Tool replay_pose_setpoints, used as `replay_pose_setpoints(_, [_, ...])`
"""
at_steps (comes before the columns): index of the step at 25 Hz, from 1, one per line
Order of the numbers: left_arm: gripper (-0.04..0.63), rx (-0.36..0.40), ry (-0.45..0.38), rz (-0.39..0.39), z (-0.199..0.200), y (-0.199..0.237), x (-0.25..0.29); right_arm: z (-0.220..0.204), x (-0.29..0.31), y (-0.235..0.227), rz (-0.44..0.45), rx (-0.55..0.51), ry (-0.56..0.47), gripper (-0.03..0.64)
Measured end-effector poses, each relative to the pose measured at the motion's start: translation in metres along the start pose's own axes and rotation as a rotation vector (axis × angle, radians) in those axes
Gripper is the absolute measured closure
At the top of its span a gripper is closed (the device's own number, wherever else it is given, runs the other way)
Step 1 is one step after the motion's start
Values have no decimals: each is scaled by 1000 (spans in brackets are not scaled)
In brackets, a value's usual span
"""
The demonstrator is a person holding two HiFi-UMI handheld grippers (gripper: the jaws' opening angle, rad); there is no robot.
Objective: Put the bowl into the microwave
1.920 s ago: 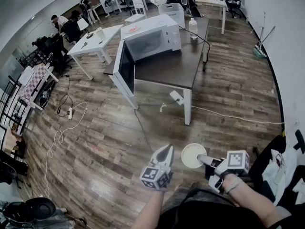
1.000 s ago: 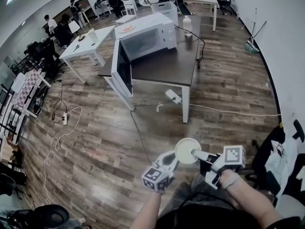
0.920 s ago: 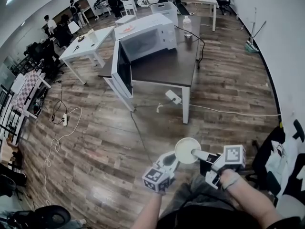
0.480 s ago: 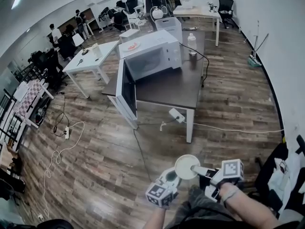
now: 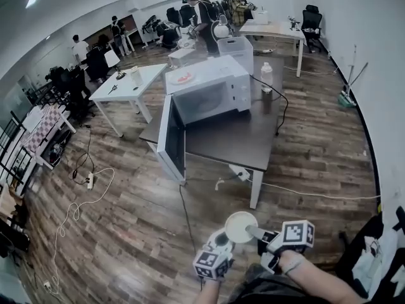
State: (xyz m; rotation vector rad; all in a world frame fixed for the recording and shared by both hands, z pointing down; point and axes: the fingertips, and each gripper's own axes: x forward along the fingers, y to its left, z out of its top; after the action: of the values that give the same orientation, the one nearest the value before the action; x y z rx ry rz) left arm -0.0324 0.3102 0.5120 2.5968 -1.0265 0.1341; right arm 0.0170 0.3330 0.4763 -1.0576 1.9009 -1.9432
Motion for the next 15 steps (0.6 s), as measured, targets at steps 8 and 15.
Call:
replay_pose_setpoints(8, [591,-28,-20,105,23,41,34,48,34,14,-11,-95,-4,481])
replay_pose_setpoints(15, [591,-43,-41,151,38,59,60,82,46,14,-1,-98,5,481])
